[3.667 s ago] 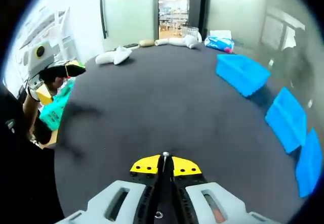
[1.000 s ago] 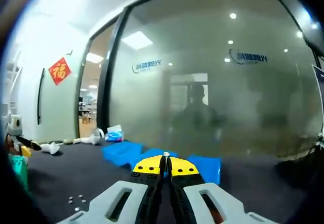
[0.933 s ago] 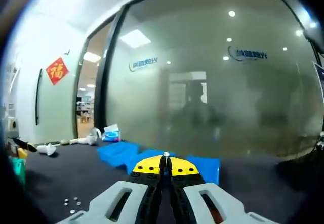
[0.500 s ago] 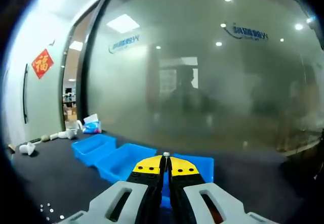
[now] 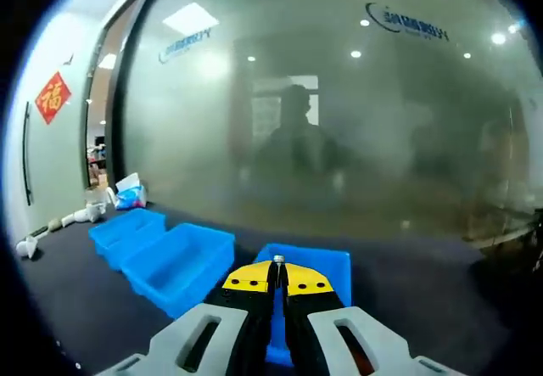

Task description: Sort the screws, nuts, and washers into the corresponding bins

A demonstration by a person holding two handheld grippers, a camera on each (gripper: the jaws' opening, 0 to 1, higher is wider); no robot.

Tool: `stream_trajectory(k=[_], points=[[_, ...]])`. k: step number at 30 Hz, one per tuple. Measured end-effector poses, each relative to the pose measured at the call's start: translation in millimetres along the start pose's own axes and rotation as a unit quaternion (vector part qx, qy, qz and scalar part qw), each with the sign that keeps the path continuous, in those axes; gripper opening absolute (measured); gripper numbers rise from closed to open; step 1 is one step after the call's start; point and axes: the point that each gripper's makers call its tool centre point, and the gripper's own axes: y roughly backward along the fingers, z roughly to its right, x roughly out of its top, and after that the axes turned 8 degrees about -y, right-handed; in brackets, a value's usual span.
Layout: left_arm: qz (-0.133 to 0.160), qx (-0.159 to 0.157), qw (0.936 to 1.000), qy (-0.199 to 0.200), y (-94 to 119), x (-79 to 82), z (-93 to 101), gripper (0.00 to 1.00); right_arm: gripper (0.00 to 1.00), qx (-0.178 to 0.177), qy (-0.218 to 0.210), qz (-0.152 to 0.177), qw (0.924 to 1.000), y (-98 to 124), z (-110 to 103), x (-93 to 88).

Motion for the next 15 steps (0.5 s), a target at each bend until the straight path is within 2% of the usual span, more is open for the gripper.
stream_trajectory(k=[3,5,6,9,15], points=[[0.0,0.001,1.0,0.0,0.4,-0.2,-0.9,0.45,0.02,0.003,-0.006,-0.004,1.0,-0.9,-1.8,-4.2],[0.0,0.001,1.0,0.001,0.4,-0.5,-1.2,0.45,0.05,0.001,0.004,0.007,1.0,-0.3,-2.4,-1.3],[-0.001,0.001,1.0,0.001,0.2,-0.8,-1.0,0.45,0.08,0.0,0.006,0.008,1.0,0.2,-2.7,-0.9],[0.0,0.0,1.0,0.002,0.0,-1.1,-0.2,0.45,0.26,0.004,0.012,0.013,0.9998,1.7,-5.3,1.9],[-0.001,0.0,1.0,0.002,-0.2,-1.4,-0.1,0.45,0.31,0.003,0.024,0.024,0.9994,9.7,-6.1,6.8]])
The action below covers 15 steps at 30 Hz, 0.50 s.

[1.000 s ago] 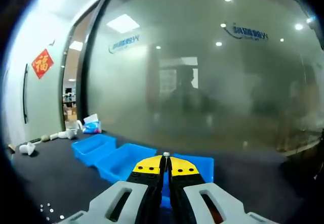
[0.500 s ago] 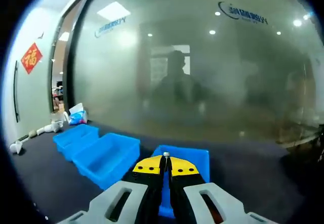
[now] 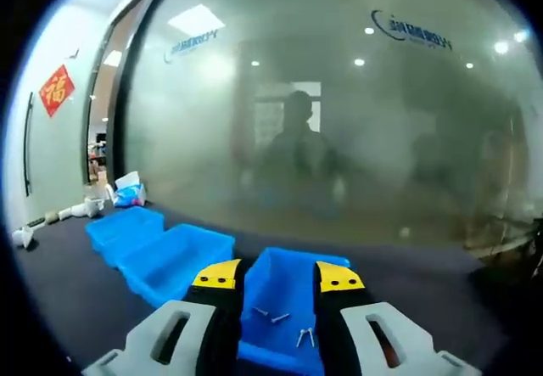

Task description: Sort the screws, nuts, and washers into the corresponding bins

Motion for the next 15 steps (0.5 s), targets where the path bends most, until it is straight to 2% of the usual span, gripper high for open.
stream_trajectory(k=[7,15], points=[[0.002,0.002,1.0,0.0,0.4,1.8,-0.8,0.45,0.32,0.018,-0.002,0.011,0.9998,21.5,-8.6,1.0],[0.003,0.002,1.0,-0.001,-0.1,3.8,0.1,0.45,0.33,0.062,-0.005,0.035,0.9974,84.8,-34.4,-3.0]])
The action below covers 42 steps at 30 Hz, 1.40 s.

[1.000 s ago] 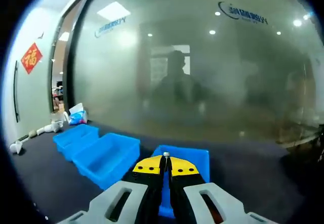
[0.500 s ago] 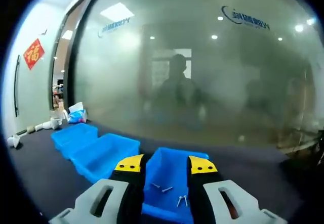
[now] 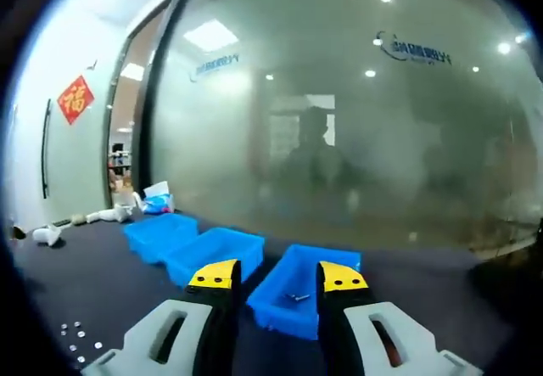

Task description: Sort the screws, nuts, and washers into the corresponding bins

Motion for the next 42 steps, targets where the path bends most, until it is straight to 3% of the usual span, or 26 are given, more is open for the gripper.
stream_trajectory(k=[10,21,29,42], points=[[0.004,-0.011,0.9999,-0.004,-2.9,4.7,9.7,0.45,0.34,0.05,-0.003,0.028,0.9983,90.6,-42.2,-16.4],[0.005,-0.013,0.9999,-0.008,-1.9,7.6,12.9,0.45,0.41,0.053,-0.003,0.058,0.9969,157.9,-46.6,-17.8],[0.003,-0.01,0.9999,-0.007,0.6,5.0,10.9,0.45,0.42,0.054,-0.004,0.068,0.9962,186.7,-57.1,-21.3],[0.005,-0.011,0.9999,-0.009,4.3,5.6,12.1,0.45,0.42,0.062,0.015,0.067,0.9958,200.9,-82.6,-31.5]])
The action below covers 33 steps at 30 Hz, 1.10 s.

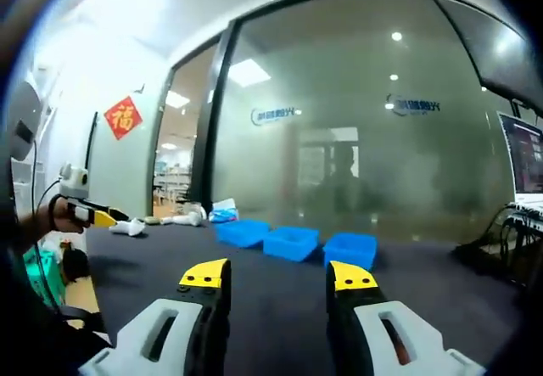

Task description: Sort the screws, nuts, and washers into the corresponding bins

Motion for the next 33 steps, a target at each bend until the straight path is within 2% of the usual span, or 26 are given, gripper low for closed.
stream_trajectory(k=[9,13,19,26,33], points=[[0.0,-0.001,1.0,-0.002,2.8,-0.4,2.6,0.45,0.42,0.009,-0.003,0.001,1.0,5.2,-8.4,2.4],[-0.001,-0.003,1.0,-0.006,3.8,0.2,2.9,0.45,0.42,0.014,-0.002,-0.008,0.9999,8.1,-10.2,-1.8],[-0.002,-0.005,1.0,-0.008,4.6,0.7,3.6,0.45,0.41,0.064,-0.005,-0.056,0.9964,13.5,-22.3,-18.4],[-0.004,-0.008,0.9999,-0.009,5.1,1.1,4.5,0.45,0.41,0.107,-0.016,-0.09,0.9901,21.3,-30.6,-29.0],[-0.008,-0.012,0.9998,-0.011,4.0,-0.6,5.7,0.45,0.42,0.122,-0.01,-0.111,0.9863,24.3,-33.4,-37.3]])
